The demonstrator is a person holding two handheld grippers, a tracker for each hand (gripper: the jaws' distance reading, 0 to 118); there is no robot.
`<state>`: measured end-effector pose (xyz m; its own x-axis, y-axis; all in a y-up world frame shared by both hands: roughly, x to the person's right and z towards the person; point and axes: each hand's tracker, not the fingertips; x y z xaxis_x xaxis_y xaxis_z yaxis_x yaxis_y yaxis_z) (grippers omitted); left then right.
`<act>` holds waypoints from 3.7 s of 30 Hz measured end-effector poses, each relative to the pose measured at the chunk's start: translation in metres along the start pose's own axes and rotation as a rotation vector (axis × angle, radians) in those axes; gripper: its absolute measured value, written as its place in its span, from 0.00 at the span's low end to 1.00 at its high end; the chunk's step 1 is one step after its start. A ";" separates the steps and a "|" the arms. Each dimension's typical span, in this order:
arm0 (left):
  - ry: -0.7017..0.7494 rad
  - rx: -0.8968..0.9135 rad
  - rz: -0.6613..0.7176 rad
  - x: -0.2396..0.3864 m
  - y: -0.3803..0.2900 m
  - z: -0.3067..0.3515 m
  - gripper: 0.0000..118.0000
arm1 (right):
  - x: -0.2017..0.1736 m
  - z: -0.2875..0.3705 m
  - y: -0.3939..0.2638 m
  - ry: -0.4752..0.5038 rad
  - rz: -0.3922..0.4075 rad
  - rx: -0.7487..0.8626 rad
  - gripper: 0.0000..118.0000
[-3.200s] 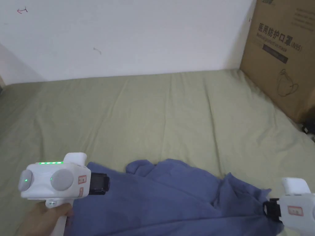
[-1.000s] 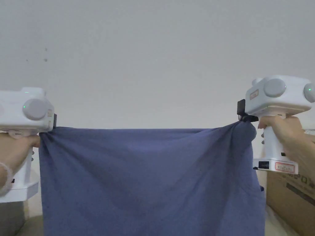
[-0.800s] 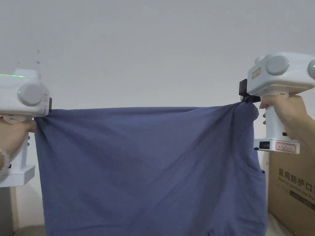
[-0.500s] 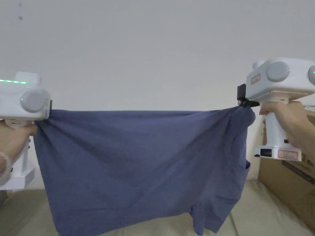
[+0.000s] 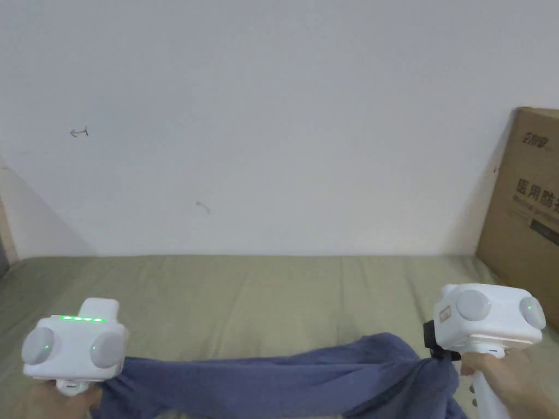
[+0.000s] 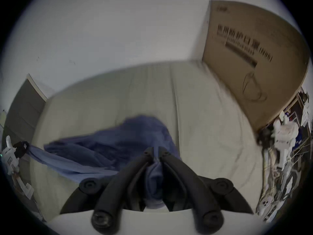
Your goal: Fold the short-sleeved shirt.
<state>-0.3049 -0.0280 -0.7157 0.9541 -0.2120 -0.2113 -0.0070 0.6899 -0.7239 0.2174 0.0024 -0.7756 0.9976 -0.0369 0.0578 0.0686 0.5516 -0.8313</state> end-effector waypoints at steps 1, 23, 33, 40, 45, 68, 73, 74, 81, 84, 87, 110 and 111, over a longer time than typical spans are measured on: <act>0.004 -0.036 -0.018 0.001 -0.009 -0.008 0.02 | 0.000 -0.009 -0.008 0.009 0.009 -0.021 0.04; -0.098 -0.039 0.016 -0.076 -0.248 0.205 0.02 | 0.050 0.167 -0.319 0.066 0.109 -0.032 0.04; -0.102 -0.108 -0.025 -0.099 -0.366 0.292 0.02 | 0.077 0.221 -0.453 0.124 -0.014 -0.090 0.04; -0.111 -0.099 0.008 -0.095 -0.390 0.311 0.02 | 0.087 0.227 -0.460 0.117 -0.056 -0.067 0.04; -0.113 -0.087 0.021 -0.094 -0.391 0.313 0.14 | 0.084 0.228 -0.459 0.112 -0.058 -0.037 0.12; -0.248 -0.078 0.153 -0.108 -0.448 0.364 0.16 | 0.052 0.254 -0.489 0.194 0.005 0.021 0.00; -0.243 -0.060 0.215 -0.120 -0.434 0.350 0.87 | 0.051 0.250 -0.488 0.191 0.013 0.015 0.00; -0.230 -0.058 0.212 -0.121 -0.430 0.347 0.87 | 0.051 0.249 -0.489 0.188 0.015 0.011 0.00; -0.254 -0.078 0.243 -0.122 -0.420 0.304 0.03 | 0.061 0.243 -0.495 0.183 -0.040 -0.010 0.00; -0.277 -0.142 0.225 -0.111 -0.420 0.294 0.02 | 0.066 0.244 -0.500 0.178 -0.048 -0.020 0.00; -0.250 -0.098 0.181 -0.104 -0.421 0.305 0.02 | 0.075 0.248 -0.503 0.173 -0.058 -0.018 0.00; -0.236 -0.087 0.165 -0.117 -0.399 0.320 0.02 | 0.080 0.253 -0.474 0.176 0.022 -0.037 0.13; -0.238 -0.081 0.163 -0.119 -0.395 0.319 0.02 | 0.082 0.257 -0.468 0.183 0.014 -0.028 0.13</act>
<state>-0.3200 -0.0542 -0.1949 0.9817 0.0720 -0.1764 -0.1810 0.6422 -0.7448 0.2667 -0.0448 -0.2401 0.9819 -0.1816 -0.0536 0.0517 0.5294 -0.8468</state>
